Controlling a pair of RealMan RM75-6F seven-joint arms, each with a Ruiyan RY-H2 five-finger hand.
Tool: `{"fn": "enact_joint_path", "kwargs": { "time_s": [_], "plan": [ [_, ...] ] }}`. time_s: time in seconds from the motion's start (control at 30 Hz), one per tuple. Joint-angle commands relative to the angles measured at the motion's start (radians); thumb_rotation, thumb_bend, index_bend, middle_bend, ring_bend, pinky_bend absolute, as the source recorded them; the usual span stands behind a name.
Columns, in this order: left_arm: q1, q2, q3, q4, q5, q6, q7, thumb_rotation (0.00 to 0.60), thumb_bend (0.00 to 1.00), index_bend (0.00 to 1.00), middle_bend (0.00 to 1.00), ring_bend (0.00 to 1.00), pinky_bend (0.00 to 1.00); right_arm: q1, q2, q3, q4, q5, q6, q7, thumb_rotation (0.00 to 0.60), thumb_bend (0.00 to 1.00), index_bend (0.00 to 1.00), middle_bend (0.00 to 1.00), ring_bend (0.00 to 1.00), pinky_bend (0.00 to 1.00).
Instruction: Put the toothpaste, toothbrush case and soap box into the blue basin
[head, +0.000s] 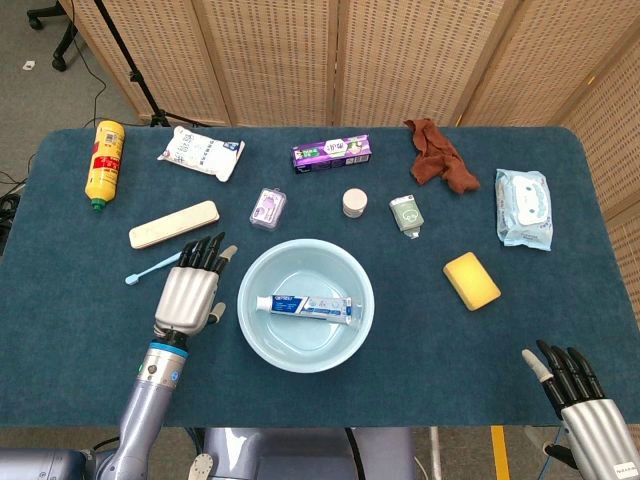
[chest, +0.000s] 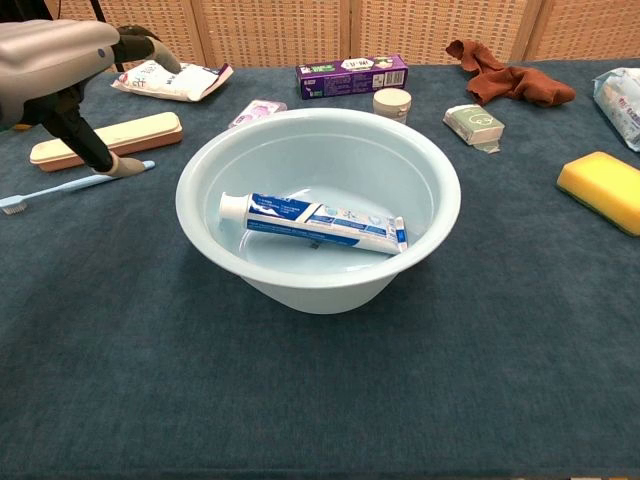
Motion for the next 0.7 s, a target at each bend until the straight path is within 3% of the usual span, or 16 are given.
{"fn": "enact_joint_path", "kwargs": {
  "time_s": [0.03, 0.3, 0.7],
  "plan": [
    [0.002, 0.041, -0.020, 0.013, -0.038, -0.018, -0.026, 0.600, 0.24, 0.00, 0.00, 0.00, 0.10, 0.000, -0.002, 0.000, 0.000, 0.000, -0.003, -0.004, 0.600, 0.13, 0.00, 0.00, 0.00, 0.00],
    [-0.016, 0.106, -0.063, 0.088, -0.115, -0.066, -0.084, 0.600, 0.25, 0.00, 0.00, 0.00, 0.10, 0.001, -0.005, 0.000, 0.000, 0.003, -0.009, -0.012, 0.600, 0.13, 0.00, 0.00, 0.00, 0.00],
    [-0.061, 0.101, -0.049, 0.288, -0.154, -0.124, -0.101, 0.600, 0.25, 0.00, 0.00, 0.00, 0.10, 0.015, -0.020, 0.012, 0.008, 0.046, -0.054, -0.027, 0.600, 0.13, 0.00, 0.00, 0.00, 0.00]
  ]
}}
